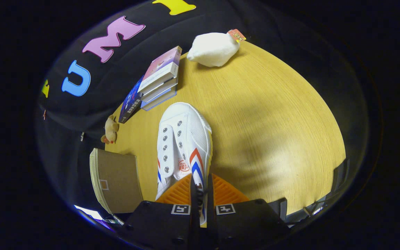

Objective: Open the storage box then place both shoes into the box .Put the left shoe in first, then the right shoe, with the right side of both shoes facing outward in a uniform manner.

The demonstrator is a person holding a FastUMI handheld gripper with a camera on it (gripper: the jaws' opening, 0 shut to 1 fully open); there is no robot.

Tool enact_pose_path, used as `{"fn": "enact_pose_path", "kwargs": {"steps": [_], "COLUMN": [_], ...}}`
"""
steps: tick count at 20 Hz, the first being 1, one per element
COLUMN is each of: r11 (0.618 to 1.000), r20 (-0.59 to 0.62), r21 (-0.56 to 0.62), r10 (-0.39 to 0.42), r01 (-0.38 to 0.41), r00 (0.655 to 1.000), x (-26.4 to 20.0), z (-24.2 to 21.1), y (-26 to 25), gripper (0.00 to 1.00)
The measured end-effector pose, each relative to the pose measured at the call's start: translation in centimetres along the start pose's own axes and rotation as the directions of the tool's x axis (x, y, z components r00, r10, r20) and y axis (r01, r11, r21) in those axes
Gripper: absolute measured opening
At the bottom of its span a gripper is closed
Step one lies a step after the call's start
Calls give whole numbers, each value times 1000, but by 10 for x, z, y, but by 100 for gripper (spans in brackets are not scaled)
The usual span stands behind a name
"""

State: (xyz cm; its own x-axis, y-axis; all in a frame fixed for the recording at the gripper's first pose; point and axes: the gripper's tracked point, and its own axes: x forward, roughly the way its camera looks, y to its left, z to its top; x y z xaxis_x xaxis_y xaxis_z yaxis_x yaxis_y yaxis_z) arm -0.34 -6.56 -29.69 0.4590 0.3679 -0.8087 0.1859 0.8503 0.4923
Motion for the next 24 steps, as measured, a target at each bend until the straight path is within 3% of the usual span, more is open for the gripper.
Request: {"fn": "enact_pose_path", "kwargs": {"steps": [5, 13, 24], "r11": [999, 993, 965], "r20": [51, 87, -13], "r21": [-54, -95, -196], "r10": [0, 81, 173], "r01": [3, -72, -173], "r00": [999, 993, 985], "x": [-43, -89, -65], "z": [-5, -28, -92], "y": [54, 175, 318], "gripper": [12, 12, 11]}}
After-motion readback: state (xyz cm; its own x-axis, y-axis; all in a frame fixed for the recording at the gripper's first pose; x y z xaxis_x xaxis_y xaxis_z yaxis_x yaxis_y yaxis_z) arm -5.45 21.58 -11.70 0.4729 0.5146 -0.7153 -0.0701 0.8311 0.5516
